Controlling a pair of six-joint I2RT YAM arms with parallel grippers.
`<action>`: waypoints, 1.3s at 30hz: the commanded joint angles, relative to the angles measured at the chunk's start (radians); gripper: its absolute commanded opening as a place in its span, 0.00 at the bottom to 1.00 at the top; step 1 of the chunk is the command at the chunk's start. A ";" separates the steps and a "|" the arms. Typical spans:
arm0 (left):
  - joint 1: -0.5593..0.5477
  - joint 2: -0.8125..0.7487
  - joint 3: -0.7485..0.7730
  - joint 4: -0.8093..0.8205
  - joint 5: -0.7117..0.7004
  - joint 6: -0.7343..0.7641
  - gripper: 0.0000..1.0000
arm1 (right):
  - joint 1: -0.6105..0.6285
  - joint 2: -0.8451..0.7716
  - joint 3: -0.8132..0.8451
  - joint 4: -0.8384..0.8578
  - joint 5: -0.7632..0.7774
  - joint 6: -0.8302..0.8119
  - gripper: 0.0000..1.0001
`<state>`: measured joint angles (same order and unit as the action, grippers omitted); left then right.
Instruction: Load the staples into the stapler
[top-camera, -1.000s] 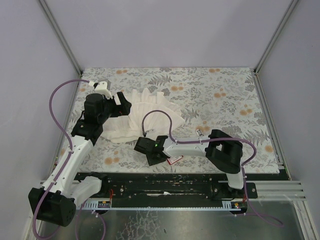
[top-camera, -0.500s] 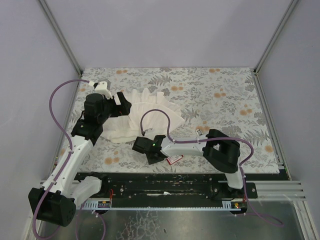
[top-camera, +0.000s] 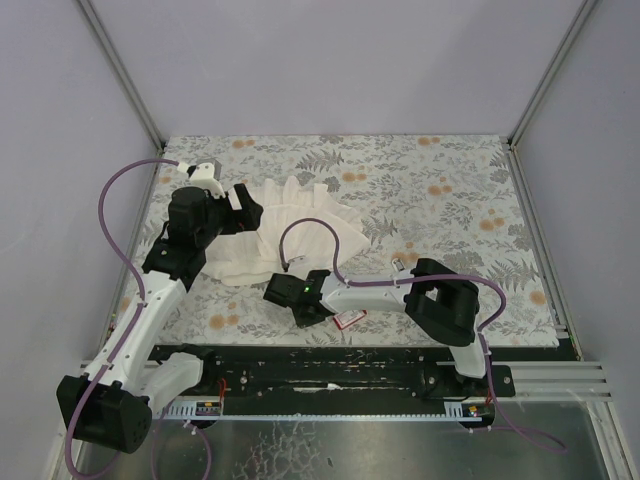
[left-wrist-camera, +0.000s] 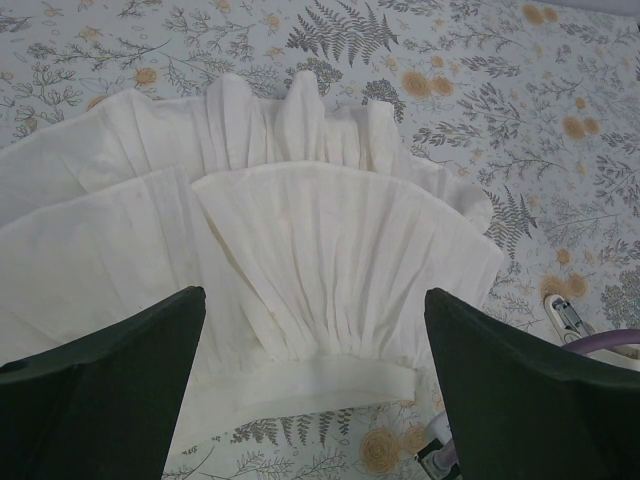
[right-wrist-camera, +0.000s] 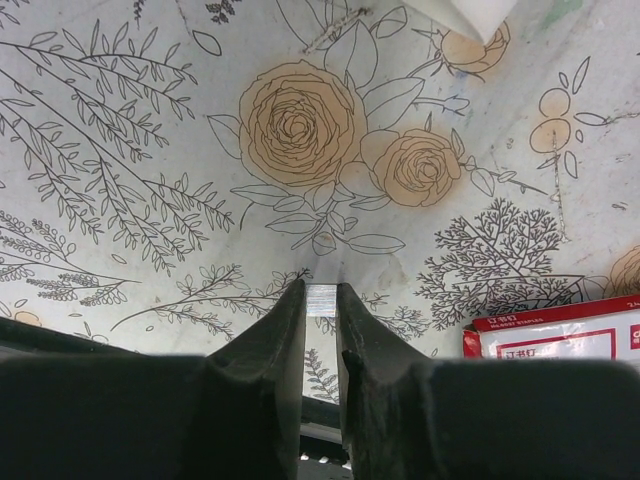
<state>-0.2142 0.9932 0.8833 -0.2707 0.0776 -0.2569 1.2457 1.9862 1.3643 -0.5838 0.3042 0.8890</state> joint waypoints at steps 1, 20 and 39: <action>0.000 -0.012 -0.014 0.050 0.007 -0.008 0.90 | 0.008 -0.039 0.005 -0.009 0.050 -0.030 0.20; -0.008 -0.177 -0.270 0.269 0.451 -0.490 0.88 | -0.444 -0.615 -0.360 0.509 -0.426 -0.200 0.19; -0.306 -0.071 -0.345 0.955 0.556 -0.917 0.70 | -0.520 -0.846 -0.480 0.962 -0.791 -0.005 0.21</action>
<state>-0.4843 0.8967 0.4885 0.5163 0.6216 -1.1351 0.7284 1.1584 0.8959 0.2161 -0.3870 0.8257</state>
